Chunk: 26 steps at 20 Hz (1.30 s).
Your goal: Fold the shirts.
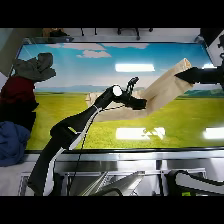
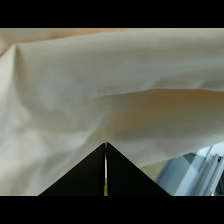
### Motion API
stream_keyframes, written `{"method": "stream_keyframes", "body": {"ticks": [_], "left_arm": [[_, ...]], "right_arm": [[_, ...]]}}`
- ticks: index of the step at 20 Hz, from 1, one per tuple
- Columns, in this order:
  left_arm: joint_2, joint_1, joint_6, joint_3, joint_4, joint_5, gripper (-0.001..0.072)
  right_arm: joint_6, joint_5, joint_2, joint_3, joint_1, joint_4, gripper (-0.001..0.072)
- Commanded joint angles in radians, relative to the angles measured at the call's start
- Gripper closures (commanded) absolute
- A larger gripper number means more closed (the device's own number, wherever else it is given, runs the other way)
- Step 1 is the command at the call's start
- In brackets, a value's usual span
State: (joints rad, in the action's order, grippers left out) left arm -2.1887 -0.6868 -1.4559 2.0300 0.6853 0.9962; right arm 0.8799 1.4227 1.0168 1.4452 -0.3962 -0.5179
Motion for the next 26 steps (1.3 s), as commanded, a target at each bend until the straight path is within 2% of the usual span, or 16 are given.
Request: {"method": "stream_keyframes", "body": {"ticks": [1, 2, 6, 10, 13, 15, 16, 17, 18, 19, 22, 26], "left_arm": [[0.089, 0.05, 0.05, 0.002, -0.045, 0.181, 0.0697], [0.145, 0.086, 0.096, -0.013, -0.068, 0.254, 0.0697], [0.417, 0.286, 0.121, -0.018, -0.103, 0.47, 0.0697], [0.66, 0.507, 0.12, -0.018, -0.136, 0.543, 0.0696], [0.777, 0.645, 0.121, -0.018, -0.135, 0.559, 0.0696], [0.826, 0.705, 0.121, -0.018, -0.135, 0.577, 0.0696], [0.843, 0.729, 0.121, -0.018, -0.135, 0.589, 0.0696], [0.855, 0.742, 0.121, -0.018, -0.135, 0.597, 0.0696], [0.864, 0.752, 0.121, -0.018, -0.135, 0.601, 0.0696], [0.869, 0.754, 0.121, -0.019, -0.135, 0.602, 0.0696], [0.869, 0.754, 0.121, -0.018, -0.135, 0.623, 0.0696], [0.869, 0.752, 0.121, -0.018, -0.135, 0.628, 0.0696]], "right_arm": [[0.039, -0.002, -0.005, 0.013, 0.046, 0.01, 0.0691], [0.05, -0.013, -0.004, 0.013, 0.085, 0.011, 0.069], [0.084, -0.147, 0.016, 0.013, 0.327, 0.009, 0.069], [0.093, -0.34, 0.145, 0.013, 0.633, 0.003, 0.069], [0.092, -0.561, 0.32, 0.013, 0.853, 0.007, 0.0689], [0.041, -0.793, 0.449, 0.013, 0.999, 0.027, 0.0684], [0.006, -0.895, 0.5, 0.013, 1.055, 0.09, 0.0596], [-0.056, -0.967, 0.539, 0.015, 1.1, 0.184, 0.0318], [-0.129, -0.983, 0.554, 0.017, 1.123, 0.258, 0.0198], [-0.172, -0.956, 0.548, 0.021, 1.125, 0.272, 0.0208], [-0.156, -0.805, 0.449, 0.021, 1.034, 0.188, 0.0208], [0.014, -0.579, 0.276, 0.021, 0.785, 0.019, 0.0208]]}}
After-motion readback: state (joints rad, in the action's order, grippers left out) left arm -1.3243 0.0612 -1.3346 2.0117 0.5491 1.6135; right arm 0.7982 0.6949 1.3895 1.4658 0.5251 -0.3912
